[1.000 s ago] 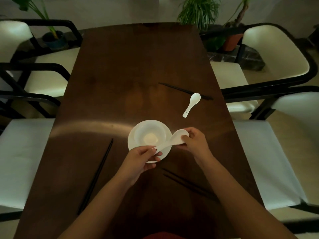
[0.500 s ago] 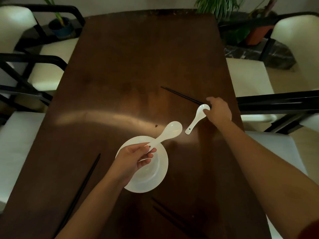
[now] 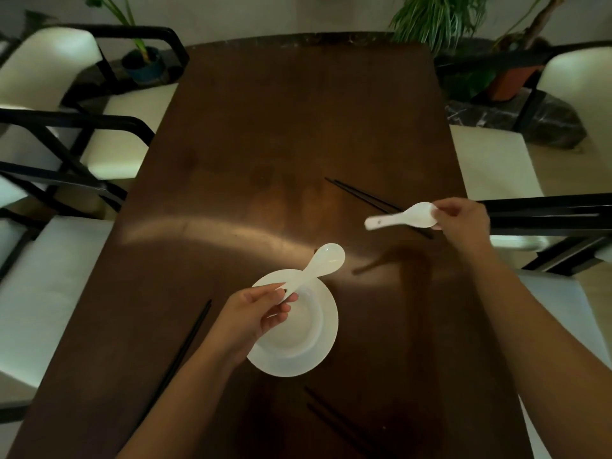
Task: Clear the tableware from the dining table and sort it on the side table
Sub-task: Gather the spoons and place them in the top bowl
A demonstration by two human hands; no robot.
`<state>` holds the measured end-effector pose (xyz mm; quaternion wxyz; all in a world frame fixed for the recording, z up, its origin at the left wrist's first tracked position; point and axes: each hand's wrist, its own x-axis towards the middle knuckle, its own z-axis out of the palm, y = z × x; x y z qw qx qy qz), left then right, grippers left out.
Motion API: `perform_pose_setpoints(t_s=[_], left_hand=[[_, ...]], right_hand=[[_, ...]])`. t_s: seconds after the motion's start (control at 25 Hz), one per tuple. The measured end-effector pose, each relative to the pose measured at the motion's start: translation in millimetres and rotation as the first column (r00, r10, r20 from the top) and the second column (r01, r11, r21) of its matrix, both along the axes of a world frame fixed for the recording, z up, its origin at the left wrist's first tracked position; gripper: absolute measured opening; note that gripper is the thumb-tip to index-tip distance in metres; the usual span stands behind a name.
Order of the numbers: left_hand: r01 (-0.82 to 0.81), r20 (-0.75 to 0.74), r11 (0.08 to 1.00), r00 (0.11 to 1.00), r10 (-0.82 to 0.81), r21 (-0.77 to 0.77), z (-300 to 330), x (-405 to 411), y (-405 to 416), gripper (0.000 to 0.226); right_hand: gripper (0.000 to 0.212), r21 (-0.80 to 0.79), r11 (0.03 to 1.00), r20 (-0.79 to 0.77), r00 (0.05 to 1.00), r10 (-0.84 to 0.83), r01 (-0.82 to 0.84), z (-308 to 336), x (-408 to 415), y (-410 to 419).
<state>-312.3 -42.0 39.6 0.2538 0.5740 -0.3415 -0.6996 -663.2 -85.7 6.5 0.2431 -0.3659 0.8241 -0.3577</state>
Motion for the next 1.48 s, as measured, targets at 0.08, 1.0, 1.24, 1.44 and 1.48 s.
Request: perform_pose_setpoints(t_s=[0.08,1.0,1.24,1.44,1.48], left_hand=[[0.022,-0.019,1.000,1.000,-0.023,-0.021,6.7,3.1,0.4,0.019],[0.153,-0.084,0.979,0.983,-0.165,-0.132,57.4,61.7,51.4,0.017],[0.154,0.051,0.897,0.988,-0.146,-0.414,48.1,73.0,59.2,0.030],[0.068,0.067,0.915,0.997,-0.045,-0.397,39.8,73.4,45.4,0.016],[0.057,0.106,0.923,0.994,-0.018,-0.380,35.3,72.4,40.4,0.015]], right_hand=[[0.019,-0.102,0.994,0.352,0.936,0.011,0.027,31.9,16.0,17.5],[0.013,0.010,0.975,0.644,0.748,0.162,-0.221,71.2,179.1,112.8],[0.024,0.050,0.970,0.652,0.744,0.148,-0.237,64.8,193.8,113.4],[0.017,0.145,0.974,0.596,0.801,0.053,-0.172,50.0,209.5,102.3],[0.016,0.156,0.973,0.533,0.844,0.064,-0.172,45.6,212.3,98.9]])
